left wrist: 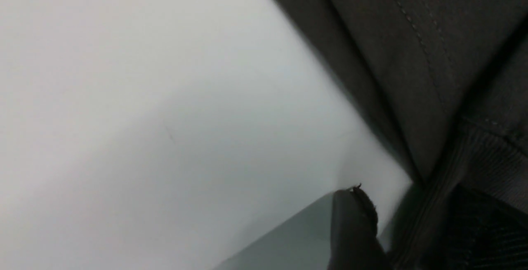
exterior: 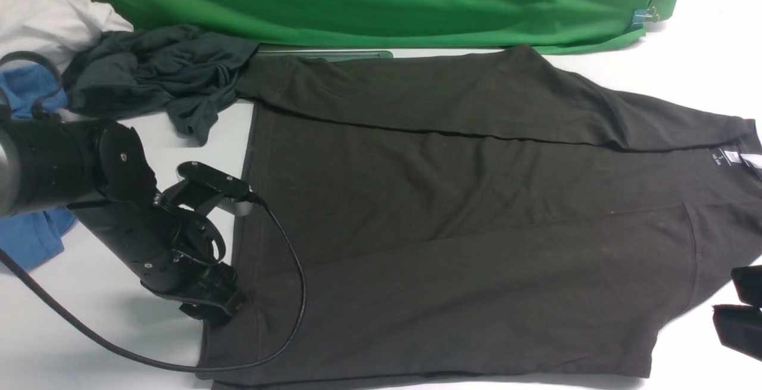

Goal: Fold a long-sleeved shirt on a white desktop.
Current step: 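Grasp the left edge of the dark T-shirt lying flat on the table, then fold the left side of the black T-shirt inward over its body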

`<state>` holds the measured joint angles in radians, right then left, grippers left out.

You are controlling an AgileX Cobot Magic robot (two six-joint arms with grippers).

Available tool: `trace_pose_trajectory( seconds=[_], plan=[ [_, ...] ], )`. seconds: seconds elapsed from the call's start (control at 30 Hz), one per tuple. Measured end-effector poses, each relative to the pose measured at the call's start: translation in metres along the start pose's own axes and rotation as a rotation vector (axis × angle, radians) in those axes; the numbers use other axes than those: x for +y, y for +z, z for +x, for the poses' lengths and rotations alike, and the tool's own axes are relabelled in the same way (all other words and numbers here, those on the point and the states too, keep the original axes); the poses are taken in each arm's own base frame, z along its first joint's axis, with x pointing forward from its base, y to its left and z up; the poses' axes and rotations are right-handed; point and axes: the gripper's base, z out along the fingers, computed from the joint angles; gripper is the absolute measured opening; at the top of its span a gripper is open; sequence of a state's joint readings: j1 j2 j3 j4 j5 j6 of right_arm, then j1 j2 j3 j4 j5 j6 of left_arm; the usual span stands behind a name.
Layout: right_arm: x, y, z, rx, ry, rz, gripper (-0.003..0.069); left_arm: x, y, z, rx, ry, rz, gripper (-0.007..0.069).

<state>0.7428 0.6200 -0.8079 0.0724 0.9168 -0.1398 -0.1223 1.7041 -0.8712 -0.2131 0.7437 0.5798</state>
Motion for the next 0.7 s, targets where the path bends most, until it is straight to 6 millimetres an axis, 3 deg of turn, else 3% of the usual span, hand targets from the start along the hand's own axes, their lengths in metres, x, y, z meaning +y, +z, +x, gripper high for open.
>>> trace_pose_trajectory(
  seconds=[0.13,0.27,0.37,0.7],
  plan=[
    [0.000,0.000,-0.001,-0.006,0.000,0.001,0.0240,-0.001,0.000,0.001,0.014,-0.016,0.023,0.0242],
    [0.000,0.000,-0.001,-0.013,0.000,0.002,0.0240,-0.003,-0.001,0.003,0.052,-0.031,0.058,0.0100],
    [0.000,0.000,-0.001,-0.016,0.000,0.002,0.0240,-0.003,-0.002,0.003,0.060,-0.043,0.059,0.0043],
    [0.000,0.004,-0.003,-0.005,0.055,0.000,0.0240,-0.009,-0.036,0.005,0.001,-0.065,0.024,0.0037]
  ],
)
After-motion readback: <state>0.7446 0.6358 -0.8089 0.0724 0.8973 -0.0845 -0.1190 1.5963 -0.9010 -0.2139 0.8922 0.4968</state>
